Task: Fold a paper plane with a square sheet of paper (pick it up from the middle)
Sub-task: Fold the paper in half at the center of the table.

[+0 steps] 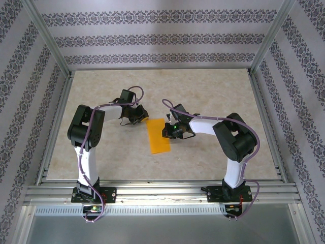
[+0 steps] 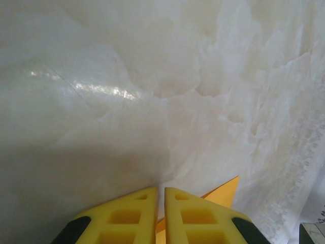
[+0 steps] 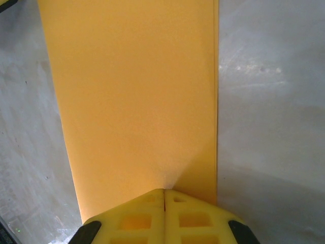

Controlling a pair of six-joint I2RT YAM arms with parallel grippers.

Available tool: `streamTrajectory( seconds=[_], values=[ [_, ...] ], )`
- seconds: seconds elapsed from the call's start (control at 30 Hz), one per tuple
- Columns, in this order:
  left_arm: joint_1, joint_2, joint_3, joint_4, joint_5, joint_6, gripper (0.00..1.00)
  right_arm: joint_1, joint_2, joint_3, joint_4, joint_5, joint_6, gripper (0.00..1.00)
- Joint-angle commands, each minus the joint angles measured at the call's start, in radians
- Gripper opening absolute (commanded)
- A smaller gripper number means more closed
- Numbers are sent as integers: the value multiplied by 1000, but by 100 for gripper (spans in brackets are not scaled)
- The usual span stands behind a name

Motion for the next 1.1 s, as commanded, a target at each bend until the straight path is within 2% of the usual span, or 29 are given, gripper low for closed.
streamTrajectory(
  seconds=[0.0, 0.17, 0.3, 0.47, 0.63, 0.83, 1.07],
  values=[
    [10, -90, -35, 1, -34, 8, 15, -12, 37, -42, -139, 48, -23, 0],
    [-15, -226, -138, 16, -44, -2, 17, -12, 42, -38, -134, 50, -17, 0],
    [-81, -299, -215, 42, -9, 1, 16, -11, 42, -32, -138, 51, -17, 0],
    [-167, -327, -293, 127, 43, -48, 15, -10, 41, -33, -137, 58, -14, 0],
    [-237, -341, -367, 143, 40, -74, 14, -12, 42, -32, -143, 59, -15, 0],
    [-278, -336, -526, 337, 56, -168, 14, -12, 45, -27, -143, 60, -12, 0],
    [-292, -374, -631, 314, 35, -166, 14, -13, 38, -41, -139, 74, -6, 0]
  ],
)
